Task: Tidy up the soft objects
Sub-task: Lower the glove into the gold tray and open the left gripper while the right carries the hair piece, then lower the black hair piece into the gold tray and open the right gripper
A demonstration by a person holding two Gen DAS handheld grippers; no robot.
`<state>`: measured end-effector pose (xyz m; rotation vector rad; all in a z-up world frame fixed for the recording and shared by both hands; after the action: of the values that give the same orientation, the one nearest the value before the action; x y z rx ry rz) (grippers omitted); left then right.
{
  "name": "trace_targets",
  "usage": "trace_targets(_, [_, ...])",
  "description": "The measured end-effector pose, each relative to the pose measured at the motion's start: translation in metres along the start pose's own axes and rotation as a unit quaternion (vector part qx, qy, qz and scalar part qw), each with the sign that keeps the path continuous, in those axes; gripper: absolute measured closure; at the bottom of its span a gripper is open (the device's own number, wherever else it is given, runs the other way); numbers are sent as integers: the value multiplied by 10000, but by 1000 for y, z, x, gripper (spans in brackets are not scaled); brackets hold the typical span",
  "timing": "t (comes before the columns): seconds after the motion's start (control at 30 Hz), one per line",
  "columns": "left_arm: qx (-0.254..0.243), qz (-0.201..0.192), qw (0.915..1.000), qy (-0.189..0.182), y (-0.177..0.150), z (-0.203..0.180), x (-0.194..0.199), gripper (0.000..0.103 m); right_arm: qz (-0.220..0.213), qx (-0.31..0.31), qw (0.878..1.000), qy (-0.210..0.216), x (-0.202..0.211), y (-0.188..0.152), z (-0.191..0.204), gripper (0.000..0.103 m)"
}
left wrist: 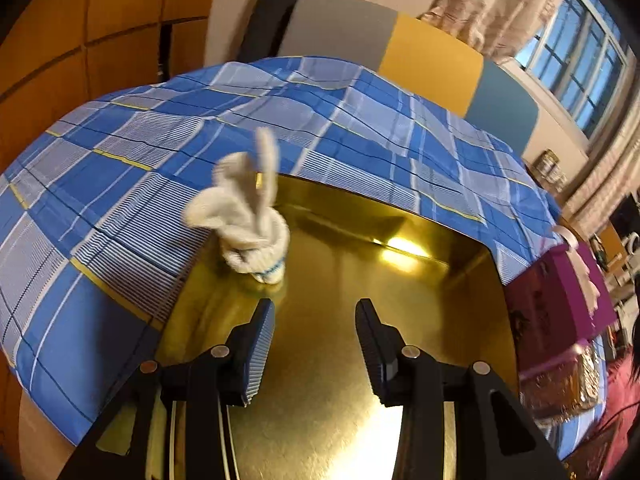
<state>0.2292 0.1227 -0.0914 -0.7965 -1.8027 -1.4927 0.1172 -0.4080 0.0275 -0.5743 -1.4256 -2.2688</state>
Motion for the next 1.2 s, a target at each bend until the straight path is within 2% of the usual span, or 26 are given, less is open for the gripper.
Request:
trace_targets(0.2, [47, -81, 9997, -209, -10, 7, 17, 58, 166, 369, 9946, 955, -9, -3, 102, 88])
trace_targets(0.33, [73, -173, 9994, -283, -19, 19, 29, 57, 488, 737, 9820, 1672, -27, -20, 184, 88])
trace_targets(0.5, [194, -170, 9992, -319, -34, 34, 36, 57, 1176, 1107, 9624, 2184, -74, -63, 274, 87])
trace_targets(0.67, [364, -151, 9987, -323, -49, 49, 42, 57, 1966, 1278, 9470, 2194, -140, -121, 332, 88])
trace_targets(0.8, [556, -229, 9978, -291, -54, 63, 47, 57, 2368, 1096, 9448, 1981, -190, -157, 350, 87])
trace_targets(0.93, [696, -253, 9969, -250, -58, 76, 50, 57, 2571, 945, 9458, 1744, -226, -176, 360, 87])
trace_targets(1.17, [1018, -286, 9941, -233, -61, 96, 53, 57, 2791, 645, 9472, 1442, -284, -189, 374, 86])
trace_targets(1.2, [1037, -271, 9940, -231, -61, 97, 53, 57, 2791, 683, 9475, 1401, -291, -191, 376, 84])
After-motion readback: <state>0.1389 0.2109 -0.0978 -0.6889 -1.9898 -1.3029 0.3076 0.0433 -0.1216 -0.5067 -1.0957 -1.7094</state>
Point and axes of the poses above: each gripper's, at about its wrist camera, not at the fingertips, and x roughly against the way its jaws point, z to its left, y to its top, the point moved 1 cm from there along -x, roughly the way its jaws point, and after that the axes turned 9 degrees about y, right-handed, at the moved point
